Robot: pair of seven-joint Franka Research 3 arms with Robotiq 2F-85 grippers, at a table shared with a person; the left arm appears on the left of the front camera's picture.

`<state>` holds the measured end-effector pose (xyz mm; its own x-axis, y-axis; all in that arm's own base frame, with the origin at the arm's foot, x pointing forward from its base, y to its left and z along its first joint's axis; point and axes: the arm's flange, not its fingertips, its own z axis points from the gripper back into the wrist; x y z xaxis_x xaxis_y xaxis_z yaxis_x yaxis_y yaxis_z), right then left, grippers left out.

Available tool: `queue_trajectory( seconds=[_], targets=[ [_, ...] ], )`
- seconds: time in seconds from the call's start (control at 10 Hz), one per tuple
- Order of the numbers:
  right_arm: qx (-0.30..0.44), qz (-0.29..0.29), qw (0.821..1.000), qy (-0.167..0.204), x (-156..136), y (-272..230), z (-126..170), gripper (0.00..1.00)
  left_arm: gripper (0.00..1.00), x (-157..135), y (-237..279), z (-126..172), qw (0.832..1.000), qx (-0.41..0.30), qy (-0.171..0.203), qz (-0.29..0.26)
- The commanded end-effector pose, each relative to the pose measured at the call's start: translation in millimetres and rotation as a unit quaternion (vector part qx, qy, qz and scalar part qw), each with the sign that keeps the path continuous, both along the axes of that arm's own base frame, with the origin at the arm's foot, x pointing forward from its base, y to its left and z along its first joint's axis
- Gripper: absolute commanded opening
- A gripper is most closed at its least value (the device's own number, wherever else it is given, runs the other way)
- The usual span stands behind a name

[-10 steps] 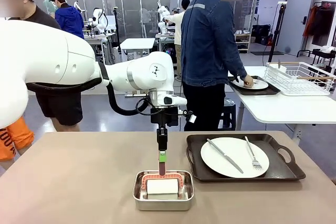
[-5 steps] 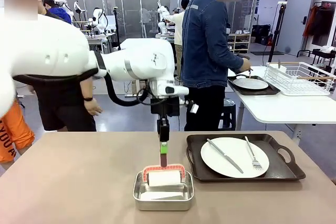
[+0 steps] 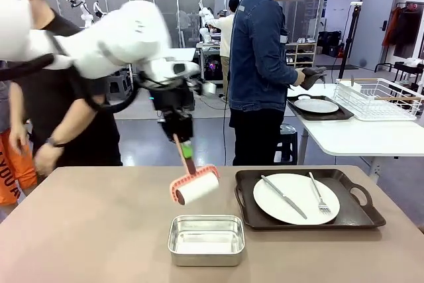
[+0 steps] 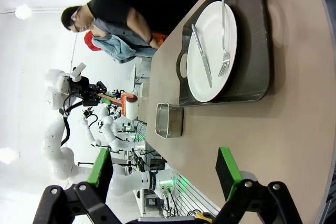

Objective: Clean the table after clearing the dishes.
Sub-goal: When the left (or right) Handle tray is removed, use the left hand (or right hand) to clean the left (or right) side of the table with the Lint Roller.

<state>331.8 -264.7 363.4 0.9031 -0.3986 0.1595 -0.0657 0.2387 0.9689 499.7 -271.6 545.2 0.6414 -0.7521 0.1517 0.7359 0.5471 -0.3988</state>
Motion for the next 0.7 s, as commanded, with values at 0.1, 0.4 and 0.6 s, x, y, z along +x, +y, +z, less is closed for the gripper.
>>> queue_trajectory(
  seconds=[0.1, 0.4, 0.6],
  targets=[
    [0.001, -0.001, 1.0, 0.0, -1, 1, 3, 1.0, 0.0, -32, 91, -35, 0.982, -0.07, -0.037, 0.173],
    [0.001, -0.001, 1.0, 0.0, -1, 1, 3, 1.0, 0.0, -8, 89, -12, 0.988, -0.054, -0.014, 0.143],
    [0.001, -0.001, 1.0, 0.0, -1, 1, 3, 1.0, 0.0, -8, 89, -12, 0.988, -0.054, -0.014, 0.143]
  ],
)
